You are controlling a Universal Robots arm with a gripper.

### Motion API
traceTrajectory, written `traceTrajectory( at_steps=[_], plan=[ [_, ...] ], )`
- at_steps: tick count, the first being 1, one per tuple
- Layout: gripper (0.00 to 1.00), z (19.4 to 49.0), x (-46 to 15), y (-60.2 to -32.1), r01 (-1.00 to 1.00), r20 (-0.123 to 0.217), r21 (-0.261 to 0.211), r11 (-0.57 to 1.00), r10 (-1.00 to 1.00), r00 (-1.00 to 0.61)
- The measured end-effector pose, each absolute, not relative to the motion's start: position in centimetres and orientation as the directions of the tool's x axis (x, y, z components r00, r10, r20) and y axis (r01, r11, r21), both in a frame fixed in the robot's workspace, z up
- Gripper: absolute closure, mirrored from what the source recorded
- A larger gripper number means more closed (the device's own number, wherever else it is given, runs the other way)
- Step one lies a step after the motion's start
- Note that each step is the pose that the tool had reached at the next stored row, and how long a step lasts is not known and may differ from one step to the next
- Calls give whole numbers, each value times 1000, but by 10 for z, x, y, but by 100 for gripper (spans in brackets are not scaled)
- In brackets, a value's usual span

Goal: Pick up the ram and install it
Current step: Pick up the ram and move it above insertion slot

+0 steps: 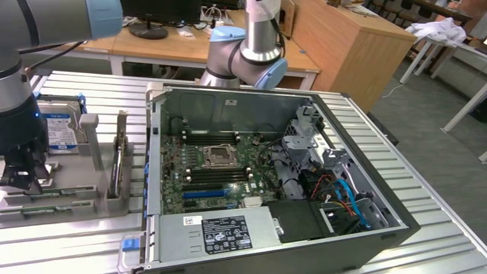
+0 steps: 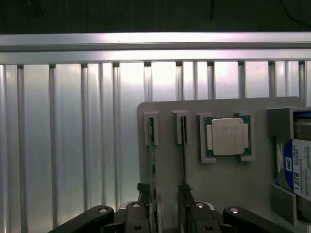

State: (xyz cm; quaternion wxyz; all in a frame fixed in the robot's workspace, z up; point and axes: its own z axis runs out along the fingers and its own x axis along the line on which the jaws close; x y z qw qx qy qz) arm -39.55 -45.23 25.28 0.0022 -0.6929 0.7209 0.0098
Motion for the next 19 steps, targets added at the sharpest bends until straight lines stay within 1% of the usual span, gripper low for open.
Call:
traceTrajectory(
  at_steps=[8,19],
  plan=[
    [63,245,-396,-452,-999,-17,8,40,-999,-40],
    [63,245,-396,-456,-999,-17,8,40,-999,-40]
  ],
)
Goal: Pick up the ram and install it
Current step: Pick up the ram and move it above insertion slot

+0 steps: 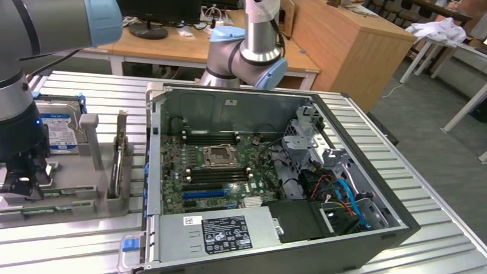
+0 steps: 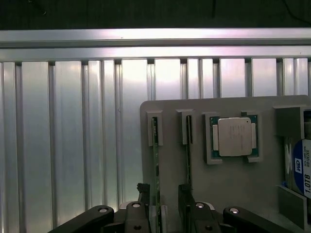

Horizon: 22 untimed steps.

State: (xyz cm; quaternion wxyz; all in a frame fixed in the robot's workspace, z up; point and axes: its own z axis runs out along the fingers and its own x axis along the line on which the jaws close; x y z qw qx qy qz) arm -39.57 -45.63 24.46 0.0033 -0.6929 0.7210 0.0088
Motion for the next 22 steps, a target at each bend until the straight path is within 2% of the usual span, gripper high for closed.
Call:
traceTrajectory(
  at_steps=[22],
  plan=[
    [63,233,-396,-461,-999,-17,2,40,-999,-40]
  ],
)
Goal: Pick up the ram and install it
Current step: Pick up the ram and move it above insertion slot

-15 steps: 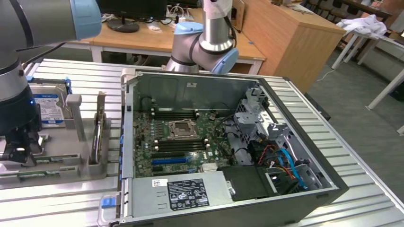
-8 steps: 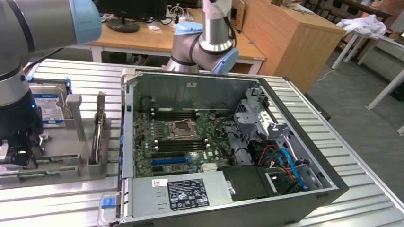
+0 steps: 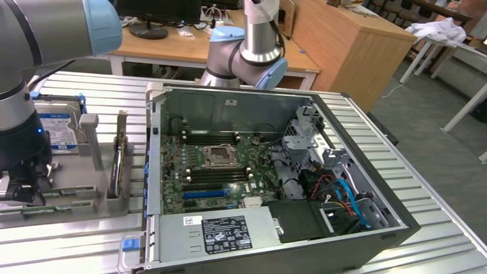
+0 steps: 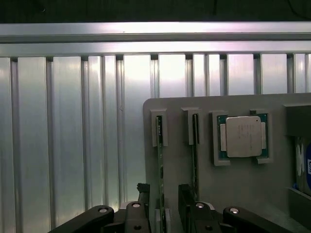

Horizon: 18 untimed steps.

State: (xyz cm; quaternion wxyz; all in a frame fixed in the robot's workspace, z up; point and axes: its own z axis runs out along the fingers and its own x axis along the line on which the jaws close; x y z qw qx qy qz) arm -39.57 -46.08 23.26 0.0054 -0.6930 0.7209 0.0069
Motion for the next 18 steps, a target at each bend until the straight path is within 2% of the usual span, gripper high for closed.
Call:
traceTrajectory(
  at_steps=[18],
  plan=[
    [63,218,-396,-461,-999,-17,0,40,-999,-40]
  ],
)
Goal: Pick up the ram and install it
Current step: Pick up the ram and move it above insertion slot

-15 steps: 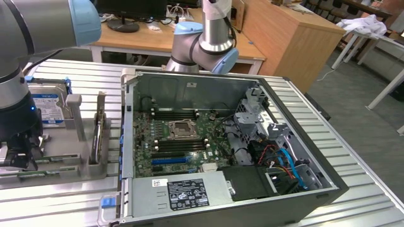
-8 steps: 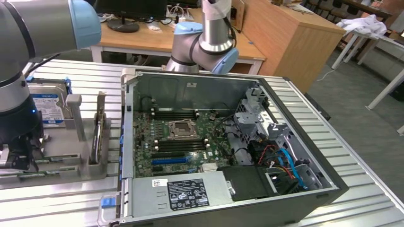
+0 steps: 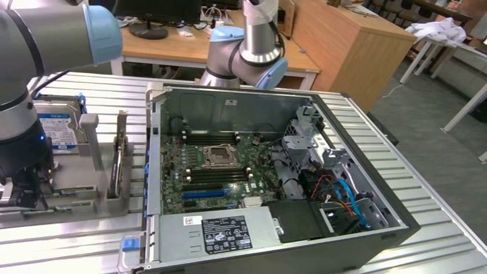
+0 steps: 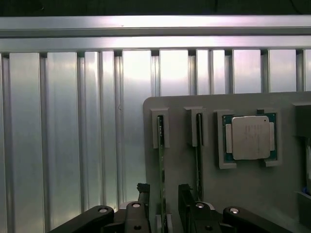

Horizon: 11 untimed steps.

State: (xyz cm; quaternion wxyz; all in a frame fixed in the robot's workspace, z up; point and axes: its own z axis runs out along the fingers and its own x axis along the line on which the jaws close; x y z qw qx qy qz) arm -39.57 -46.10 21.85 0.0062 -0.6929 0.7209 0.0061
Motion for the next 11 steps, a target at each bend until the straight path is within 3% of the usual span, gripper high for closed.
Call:
traceTrajectory(
  at_steps=[11],
  plan=[
    [63,209,-396,-461,-999,-17,0,40,-999,-40]
  ],
)
